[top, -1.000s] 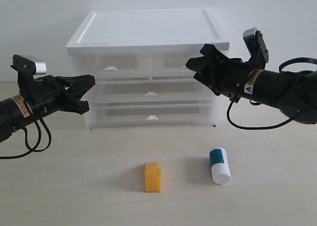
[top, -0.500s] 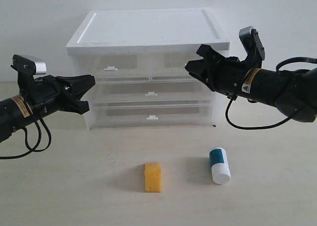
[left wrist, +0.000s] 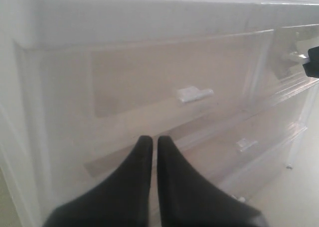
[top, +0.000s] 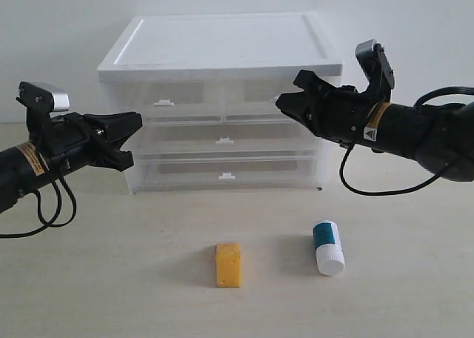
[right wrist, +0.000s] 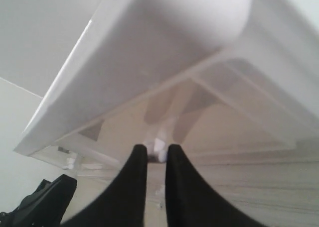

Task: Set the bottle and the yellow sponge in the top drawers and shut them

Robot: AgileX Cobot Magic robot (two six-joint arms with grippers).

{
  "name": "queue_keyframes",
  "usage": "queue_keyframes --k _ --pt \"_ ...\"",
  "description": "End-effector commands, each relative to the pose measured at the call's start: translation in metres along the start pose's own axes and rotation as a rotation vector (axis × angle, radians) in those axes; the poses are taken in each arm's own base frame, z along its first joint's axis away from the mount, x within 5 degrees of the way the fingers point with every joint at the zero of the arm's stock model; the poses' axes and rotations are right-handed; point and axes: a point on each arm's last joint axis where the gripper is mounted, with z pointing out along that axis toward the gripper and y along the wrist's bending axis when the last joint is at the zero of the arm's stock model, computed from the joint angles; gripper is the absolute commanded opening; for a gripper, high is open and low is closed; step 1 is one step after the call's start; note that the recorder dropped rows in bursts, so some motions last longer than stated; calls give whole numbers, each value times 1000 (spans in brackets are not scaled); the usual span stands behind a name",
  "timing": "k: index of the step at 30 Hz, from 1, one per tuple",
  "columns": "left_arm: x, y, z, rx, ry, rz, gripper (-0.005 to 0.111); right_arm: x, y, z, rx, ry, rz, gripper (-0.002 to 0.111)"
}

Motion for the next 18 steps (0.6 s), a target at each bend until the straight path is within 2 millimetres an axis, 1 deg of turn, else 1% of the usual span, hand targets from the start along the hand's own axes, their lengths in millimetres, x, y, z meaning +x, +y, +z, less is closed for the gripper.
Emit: queue_keyframes --k 1,7,11,15,18 --pt "0 -3 2 13 -4 8 4 2 13 -1 -100 41 -47 0" --pt "0 -3 2 13 -4 8 4 12 2 -9 -68 96 -54 0" --pt "-1 -3 2 11 -5 7 4 16 -5 -20 -100 119 -37 0" --pt "-1 -1 2 -10 -13 -4 4 27 -8 -25 -99 178 -44 0" --pt "-3 -1 2 -7 -28 -5 4 31 -8 -27 -118 214 -57 0"
